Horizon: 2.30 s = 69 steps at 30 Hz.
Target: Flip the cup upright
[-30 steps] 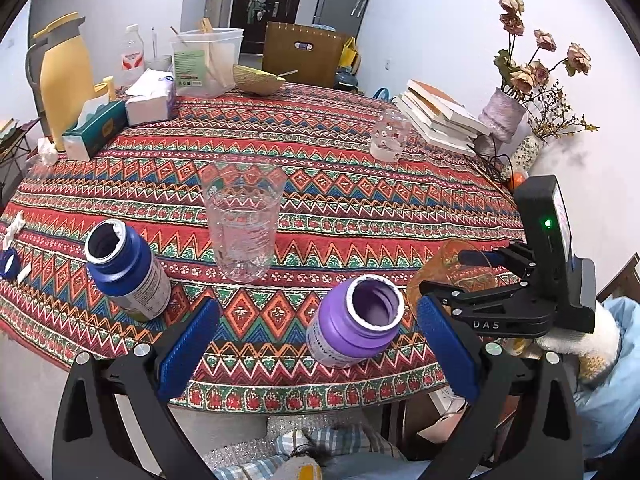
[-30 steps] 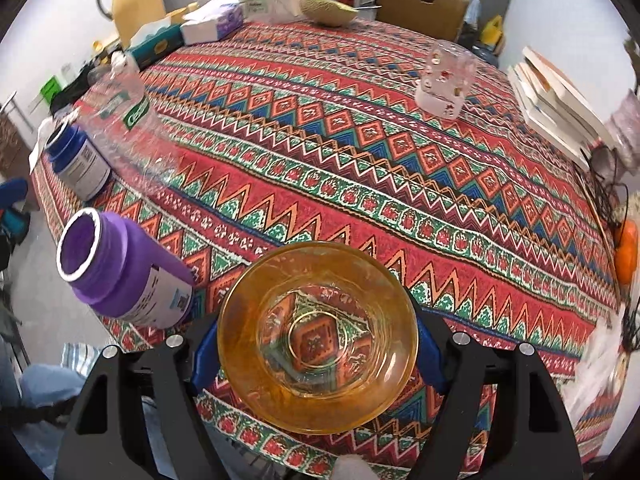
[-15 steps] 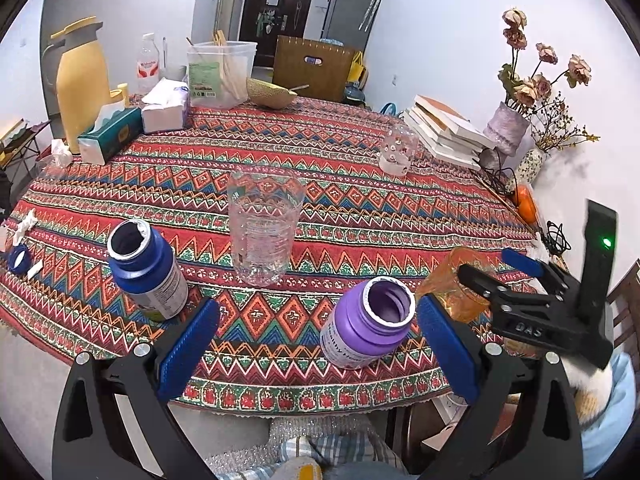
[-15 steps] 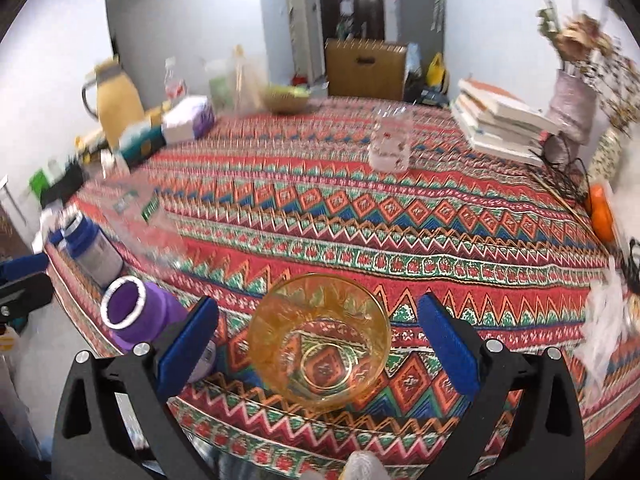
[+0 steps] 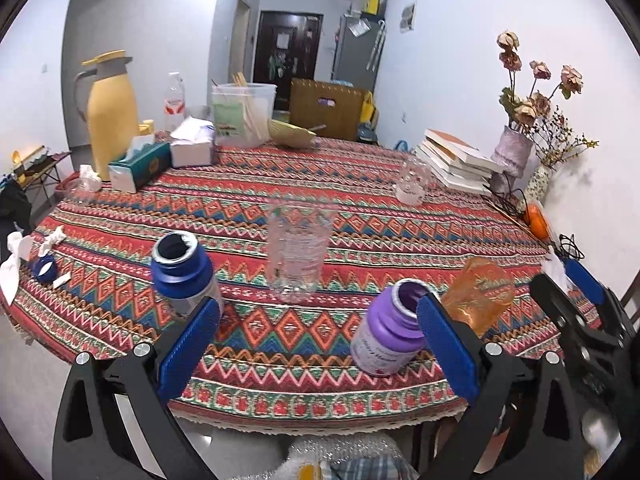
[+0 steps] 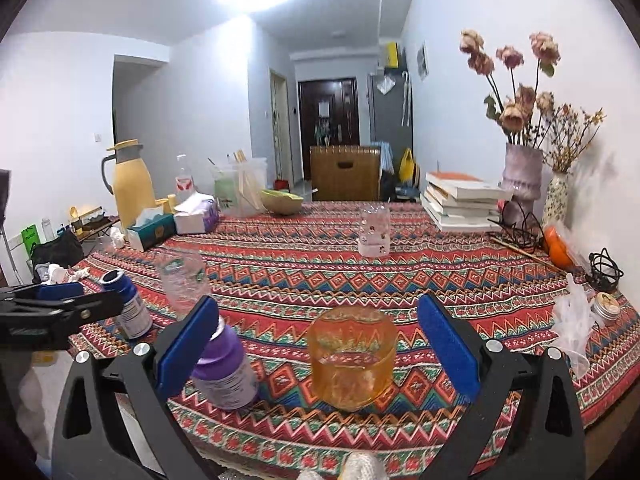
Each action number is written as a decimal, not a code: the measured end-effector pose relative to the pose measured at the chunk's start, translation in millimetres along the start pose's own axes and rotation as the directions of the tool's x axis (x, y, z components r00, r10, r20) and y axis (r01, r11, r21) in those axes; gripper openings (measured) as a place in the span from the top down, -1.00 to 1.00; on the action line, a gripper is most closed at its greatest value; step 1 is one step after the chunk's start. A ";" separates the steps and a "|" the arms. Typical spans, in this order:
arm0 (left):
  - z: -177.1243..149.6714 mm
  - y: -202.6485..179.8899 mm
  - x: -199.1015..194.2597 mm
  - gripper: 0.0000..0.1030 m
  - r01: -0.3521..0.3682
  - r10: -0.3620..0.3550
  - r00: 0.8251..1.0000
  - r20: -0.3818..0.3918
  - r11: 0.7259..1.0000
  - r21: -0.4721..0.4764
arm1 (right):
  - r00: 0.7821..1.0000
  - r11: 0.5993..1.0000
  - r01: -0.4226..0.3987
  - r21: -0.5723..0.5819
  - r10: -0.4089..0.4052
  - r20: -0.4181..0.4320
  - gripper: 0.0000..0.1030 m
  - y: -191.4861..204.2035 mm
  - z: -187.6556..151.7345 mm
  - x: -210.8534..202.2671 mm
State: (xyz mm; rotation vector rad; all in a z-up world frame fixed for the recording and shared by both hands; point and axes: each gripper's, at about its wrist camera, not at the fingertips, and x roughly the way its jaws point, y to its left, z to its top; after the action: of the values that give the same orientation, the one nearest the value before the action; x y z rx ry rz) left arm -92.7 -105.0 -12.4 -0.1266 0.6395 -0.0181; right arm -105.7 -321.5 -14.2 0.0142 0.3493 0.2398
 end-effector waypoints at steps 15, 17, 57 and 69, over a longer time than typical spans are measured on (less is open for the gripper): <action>-43.3 14.5 -17.3 -0.86 -0.068 0.063 0.986 0.153 0.997 0.033 | 0.999 1.000 0.007 0.015 -0.006 -0.032 -0.86 22.9 -44.8 -17.6; -49.8 17.0 -15.9 -0.86 -0.065 0.060 0.986 0.154 0.997 0.031 | 0.999 1.000 0.009 0.015 -0.008 -0.038 -0.86 25.0 -50.2 -18.7; -79.4 20.0 -16.6 -0.86 -0.072 0.057 0.974 0.219 0.996 0.058 | 0.996 1.000 0.008 0.018 -0.006 -0.086 -0.86 30.8 -72.7 -7.4; -78.7 20.8 -23.4 -0.86 -0.061 0.047 0.971 0.236 0.997 0.054 | 0.998 1.000 0.010 0.006 -0.010 -0.069 -0.86 35.1 -67.8 -13.0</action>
State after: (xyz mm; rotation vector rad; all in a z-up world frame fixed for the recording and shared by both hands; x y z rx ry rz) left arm -158.8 -91.9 -63.7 -0.0506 0.4055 0.0297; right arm -148.8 -292.3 -71.6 0.0100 0.4187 0.2296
